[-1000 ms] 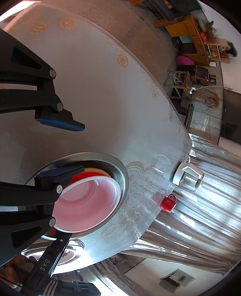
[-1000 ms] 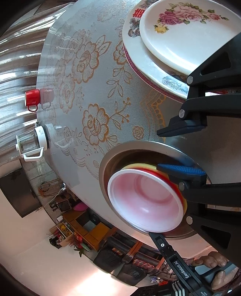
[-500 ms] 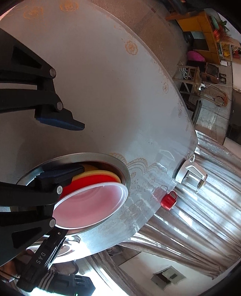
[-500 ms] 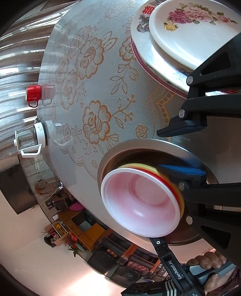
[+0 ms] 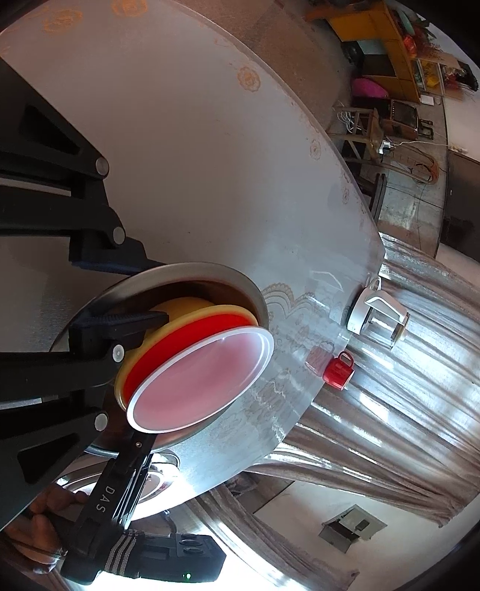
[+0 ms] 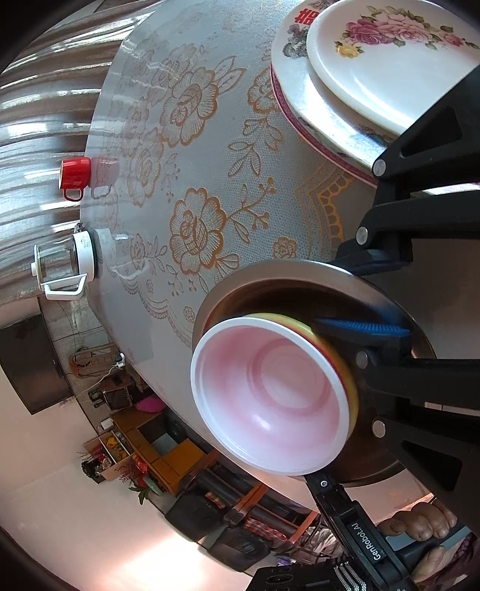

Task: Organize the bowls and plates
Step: 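Lift and carry the steel basin with nested bowls over the plate stack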

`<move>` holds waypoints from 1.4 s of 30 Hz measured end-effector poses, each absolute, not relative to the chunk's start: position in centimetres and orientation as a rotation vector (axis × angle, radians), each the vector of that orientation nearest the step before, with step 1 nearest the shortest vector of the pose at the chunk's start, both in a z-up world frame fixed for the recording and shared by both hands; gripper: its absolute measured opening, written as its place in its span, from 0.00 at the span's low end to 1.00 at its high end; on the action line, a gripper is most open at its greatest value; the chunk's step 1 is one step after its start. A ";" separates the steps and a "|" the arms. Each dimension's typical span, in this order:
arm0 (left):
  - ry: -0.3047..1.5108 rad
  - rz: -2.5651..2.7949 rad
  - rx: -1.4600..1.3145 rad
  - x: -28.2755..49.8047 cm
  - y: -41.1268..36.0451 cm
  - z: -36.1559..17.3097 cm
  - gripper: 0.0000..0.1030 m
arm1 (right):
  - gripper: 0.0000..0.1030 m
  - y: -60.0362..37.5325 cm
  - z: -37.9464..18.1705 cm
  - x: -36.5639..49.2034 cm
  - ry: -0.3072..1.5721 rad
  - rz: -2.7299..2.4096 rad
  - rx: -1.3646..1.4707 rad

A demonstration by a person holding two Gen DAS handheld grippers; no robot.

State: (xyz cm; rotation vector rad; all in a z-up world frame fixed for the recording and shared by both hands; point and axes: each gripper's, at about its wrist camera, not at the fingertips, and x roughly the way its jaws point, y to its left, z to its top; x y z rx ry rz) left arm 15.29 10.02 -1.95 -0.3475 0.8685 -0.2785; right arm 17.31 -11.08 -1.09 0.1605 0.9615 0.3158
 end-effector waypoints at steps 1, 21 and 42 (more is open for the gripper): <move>0.871 -0.266 -0.351 15.4 10.1 -2.0 0.22 | 0.21 -11.1 -1.1 17.4 0.965 0.313 0.165; 0.838 -0.292 -0.349 13.7 10.6 -1.7 0.16 | 0.21 -11.0 -0.7 16.0 0.947 0.334 0.165; 0.737 -0.348 -0.298 9.9 8.6 2.4 0.18 | 0.21 -13.2 2.0 12.4 0.871 0.338 0.197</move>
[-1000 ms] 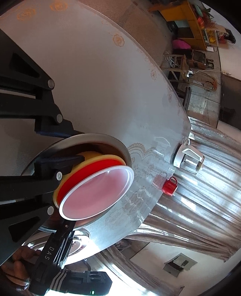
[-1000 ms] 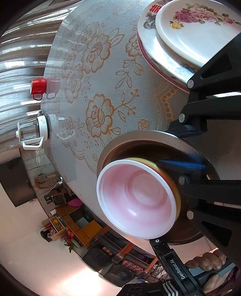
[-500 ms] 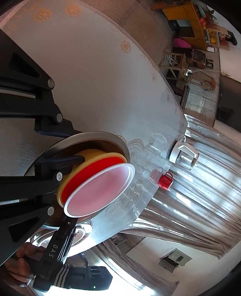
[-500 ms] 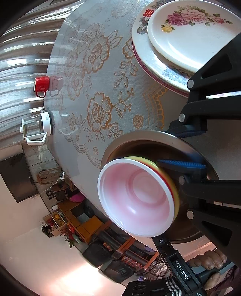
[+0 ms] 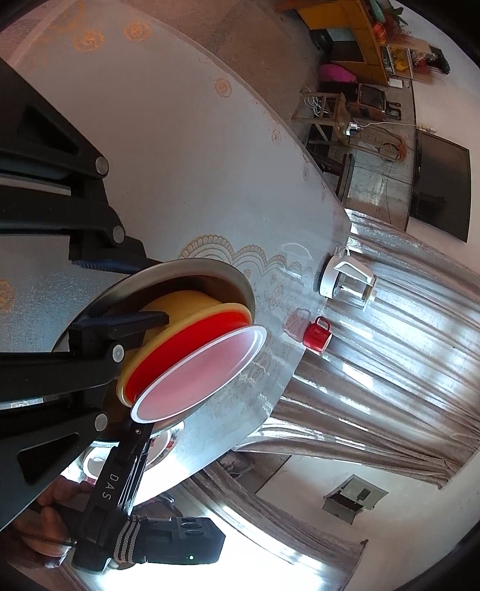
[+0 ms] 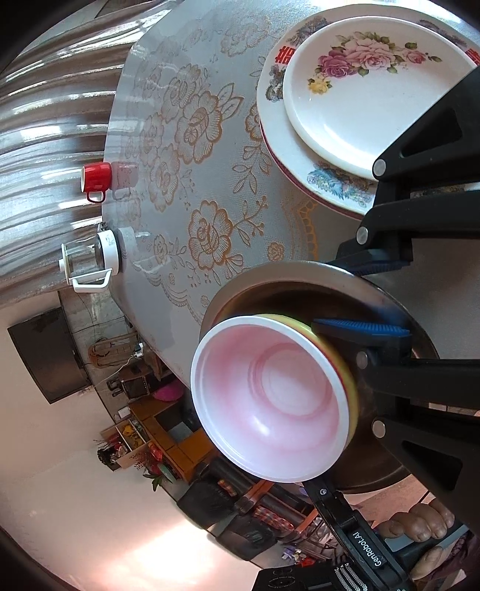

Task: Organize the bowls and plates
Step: 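Lift and carry the steel basin with nested bowls over the plate stack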

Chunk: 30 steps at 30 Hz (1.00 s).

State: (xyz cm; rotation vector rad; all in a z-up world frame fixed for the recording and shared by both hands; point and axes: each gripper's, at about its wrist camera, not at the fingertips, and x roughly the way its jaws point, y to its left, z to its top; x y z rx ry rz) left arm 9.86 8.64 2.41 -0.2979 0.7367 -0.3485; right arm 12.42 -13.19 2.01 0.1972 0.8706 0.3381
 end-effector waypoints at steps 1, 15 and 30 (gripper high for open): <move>0.735 -0.352 -0.292 9.8 8.4 2.6 0.18 | 0.21 -13.4 2.1 12.3 0.869 0.336 0.201; 0.721 -0.438 -0.231 9.8 4.5 4.3 0.18 | 0.21 -17.3 3.5 10.1 0.825 0.267 0.235; 0.741 -0.549 -0.188 10.0 -0.4 4.9 0.19 | 0.21 -22.1 4.5 7.6 0.789 0.163 0.279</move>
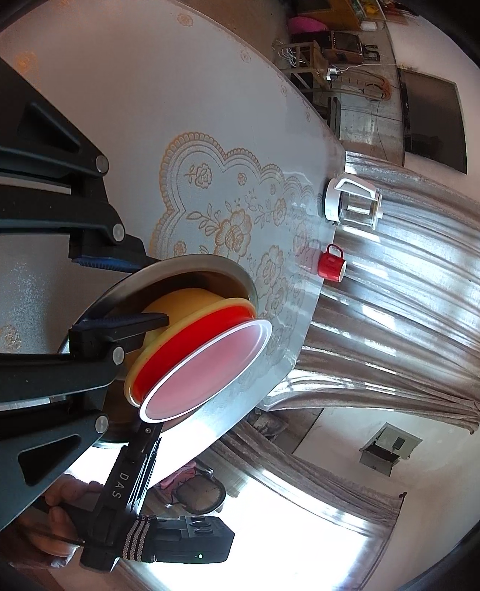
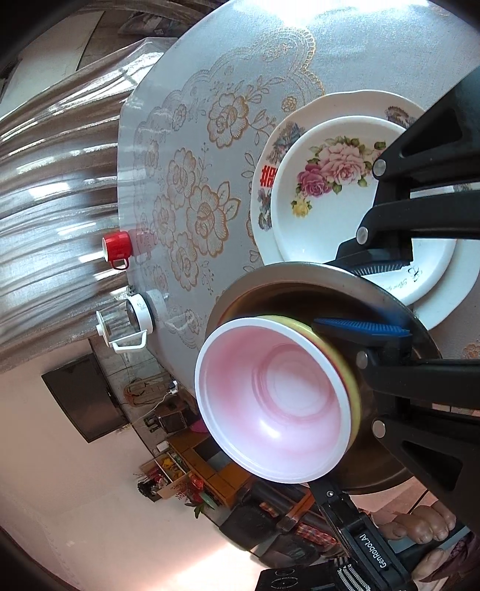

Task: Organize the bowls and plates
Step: 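Lift and carry the steel basin with nested bowls over the plate stack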

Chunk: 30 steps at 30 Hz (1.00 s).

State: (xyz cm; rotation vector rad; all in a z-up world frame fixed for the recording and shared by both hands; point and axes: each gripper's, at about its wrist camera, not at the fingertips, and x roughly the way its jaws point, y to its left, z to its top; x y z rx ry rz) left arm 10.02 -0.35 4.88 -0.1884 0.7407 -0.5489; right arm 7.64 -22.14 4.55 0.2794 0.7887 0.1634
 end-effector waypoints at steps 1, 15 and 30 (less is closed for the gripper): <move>0.741 -0.557 -0.184 10.0 -0.7 4.9 0.19 | 0.21 -22.5 4.6 7.4 0.786 0.155 0.282; 0.808 -0.704 -0.145 11.0 -7.3 4.7 0.21 | 0.21 -28.6 4.6 4.5 0.752 0.012 0.363; 0.905 -0.721 -0.090 11.2 -10.2 1.2 0.25 | 0.21 -30.7 1.3 4.6 0.827 -0.052 0.386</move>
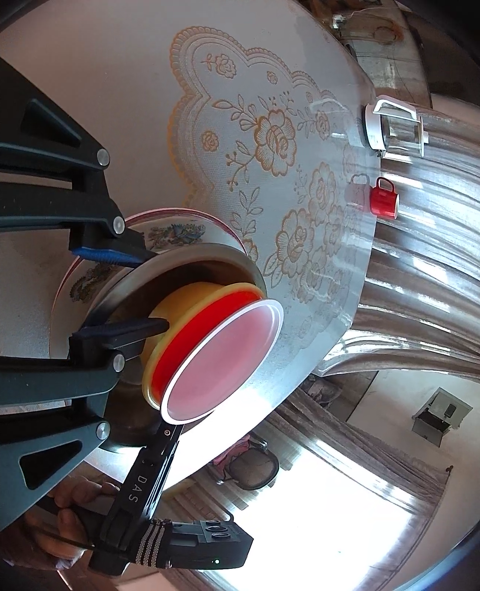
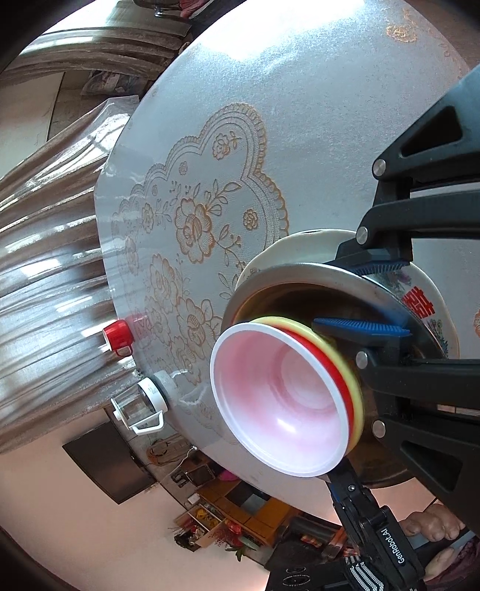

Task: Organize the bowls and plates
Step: 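Lift and carry the steel basin with nested bowls over the plate stack, then lower the steel basin onto the rose-print plate on the stack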

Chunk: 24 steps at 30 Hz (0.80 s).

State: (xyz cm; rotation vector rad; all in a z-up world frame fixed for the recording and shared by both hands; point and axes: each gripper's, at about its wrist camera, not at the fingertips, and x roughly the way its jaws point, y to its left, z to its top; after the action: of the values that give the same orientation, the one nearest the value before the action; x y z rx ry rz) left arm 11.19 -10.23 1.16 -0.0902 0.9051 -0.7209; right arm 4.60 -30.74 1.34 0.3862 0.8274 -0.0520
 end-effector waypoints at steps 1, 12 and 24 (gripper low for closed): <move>0.909 -0.721 -0.087 11.3 -10.3 1.0 0.25 | 0.21 -30.8 1.2 4.7 0.833 -0.053 0.385; 0.948 -0.740 -0.078 10.9 -10.7 0.0 0.27 | 0.19 -30.9 0.4 5.1 0.861 -0.074 0.355; 0.934 -0.725 -0.054 10.1 -10.9 0.2 0.31 | 0.22 -30.9 0.5 4.8 0.871 -0.070 0.397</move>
State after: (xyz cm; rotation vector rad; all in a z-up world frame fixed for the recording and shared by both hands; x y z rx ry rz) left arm 10.08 -10.90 0.24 -0.0536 0.9339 -0.7246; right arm 4.84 -30.86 0.50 0.3972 0.8714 -0.0703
